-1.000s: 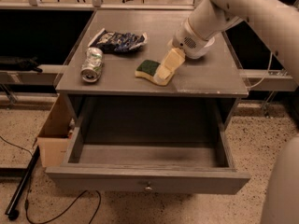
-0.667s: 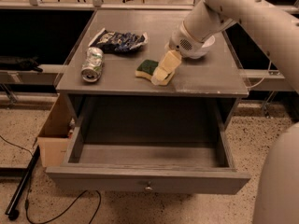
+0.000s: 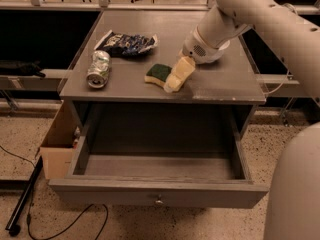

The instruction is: Place sponge into top drawer

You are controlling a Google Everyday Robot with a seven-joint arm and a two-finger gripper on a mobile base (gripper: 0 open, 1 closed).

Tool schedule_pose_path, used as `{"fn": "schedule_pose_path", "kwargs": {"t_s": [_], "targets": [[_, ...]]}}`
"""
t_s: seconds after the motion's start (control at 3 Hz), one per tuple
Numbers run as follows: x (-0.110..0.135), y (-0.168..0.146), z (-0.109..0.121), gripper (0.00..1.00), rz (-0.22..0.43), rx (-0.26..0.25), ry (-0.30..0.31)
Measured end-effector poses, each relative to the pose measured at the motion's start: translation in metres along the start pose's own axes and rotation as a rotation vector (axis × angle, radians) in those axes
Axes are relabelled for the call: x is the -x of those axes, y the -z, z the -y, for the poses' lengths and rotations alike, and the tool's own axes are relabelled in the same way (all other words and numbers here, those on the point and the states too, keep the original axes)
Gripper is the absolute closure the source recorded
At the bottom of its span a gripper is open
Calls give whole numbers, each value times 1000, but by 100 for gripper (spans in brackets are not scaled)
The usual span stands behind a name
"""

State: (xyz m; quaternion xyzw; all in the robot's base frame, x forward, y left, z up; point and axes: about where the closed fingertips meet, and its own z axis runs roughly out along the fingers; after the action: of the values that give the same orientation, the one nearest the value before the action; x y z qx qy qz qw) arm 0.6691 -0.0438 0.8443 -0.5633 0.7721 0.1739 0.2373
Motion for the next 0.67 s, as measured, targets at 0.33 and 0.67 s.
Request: {"fn": "schedule_pose_path", "kwargs": {"t_s": [0.33,0.67], "targets": [[-4,-3,2,0,-5,-1,-12],[-14,-9,5,0,-16,-2,-35]]}}
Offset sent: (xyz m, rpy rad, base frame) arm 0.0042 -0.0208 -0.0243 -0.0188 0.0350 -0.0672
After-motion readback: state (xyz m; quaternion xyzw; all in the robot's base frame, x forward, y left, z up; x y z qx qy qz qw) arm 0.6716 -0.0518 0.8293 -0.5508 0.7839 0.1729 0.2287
